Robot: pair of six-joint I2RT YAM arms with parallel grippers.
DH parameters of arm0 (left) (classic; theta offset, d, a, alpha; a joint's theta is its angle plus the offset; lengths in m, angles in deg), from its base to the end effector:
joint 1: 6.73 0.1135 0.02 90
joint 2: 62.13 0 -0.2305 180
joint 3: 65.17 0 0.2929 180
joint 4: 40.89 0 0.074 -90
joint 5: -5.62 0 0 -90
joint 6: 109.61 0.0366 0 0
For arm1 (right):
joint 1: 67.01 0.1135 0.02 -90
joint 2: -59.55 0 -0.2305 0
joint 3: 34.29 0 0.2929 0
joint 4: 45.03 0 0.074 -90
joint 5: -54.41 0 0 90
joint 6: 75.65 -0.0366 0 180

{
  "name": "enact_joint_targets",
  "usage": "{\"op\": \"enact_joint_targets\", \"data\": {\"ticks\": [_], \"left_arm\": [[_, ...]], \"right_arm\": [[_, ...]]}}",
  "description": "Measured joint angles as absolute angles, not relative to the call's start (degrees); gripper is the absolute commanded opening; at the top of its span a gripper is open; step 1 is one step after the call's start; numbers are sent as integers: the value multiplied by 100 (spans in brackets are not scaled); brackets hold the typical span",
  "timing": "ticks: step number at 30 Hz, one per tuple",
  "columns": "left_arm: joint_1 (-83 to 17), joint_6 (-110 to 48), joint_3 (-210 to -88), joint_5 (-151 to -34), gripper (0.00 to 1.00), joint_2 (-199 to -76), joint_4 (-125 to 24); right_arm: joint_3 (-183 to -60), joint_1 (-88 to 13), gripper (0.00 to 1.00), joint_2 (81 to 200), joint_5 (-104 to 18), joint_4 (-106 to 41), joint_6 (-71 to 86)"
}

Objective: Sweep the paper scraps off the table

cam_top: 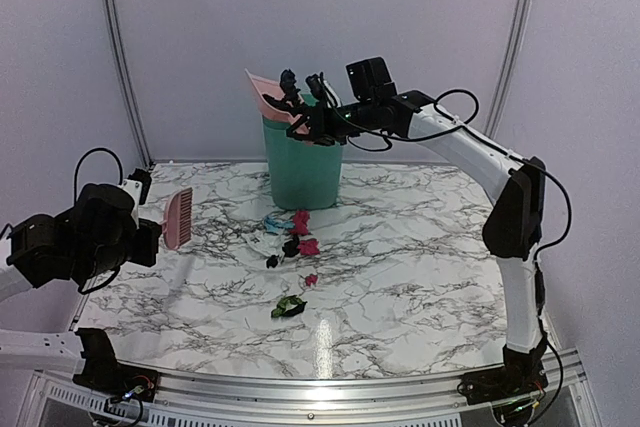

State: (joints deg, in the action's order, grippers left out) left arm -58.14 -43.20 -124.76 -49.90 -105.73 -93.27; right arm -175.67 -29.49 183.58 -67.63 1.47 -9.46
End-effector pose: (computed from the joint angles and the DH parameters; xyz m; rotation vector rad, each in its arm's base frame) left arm 0.1525 -0.1579 0.2913 0.1816 2.0763 -0.1264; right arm 0.4008 0.3323 0.3407 -0.6318 2.1429 1.2039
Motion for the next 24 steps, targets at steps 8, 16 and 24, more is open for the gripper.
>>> {"op": "enact_joint_targets", "data": {"ticks": [8, 16, 24], "left_arm": [[-5814, -4322, -12473, -4988, 0, -10590, -9325], [-5814, -4322, -12473, -4990, 0, -10590, -9325], [-5814, -4322, -12473, -4988, 0, -10590, -9325]], "right_arm": [[-17365, -3164, 0, 18535, -7372, -1372, -2192], [-17099, -3205, 0, 18710, -7770, -2660, -3420], [-16472, -3297, 0, 18793, -7965, -3652, -4587]]}}
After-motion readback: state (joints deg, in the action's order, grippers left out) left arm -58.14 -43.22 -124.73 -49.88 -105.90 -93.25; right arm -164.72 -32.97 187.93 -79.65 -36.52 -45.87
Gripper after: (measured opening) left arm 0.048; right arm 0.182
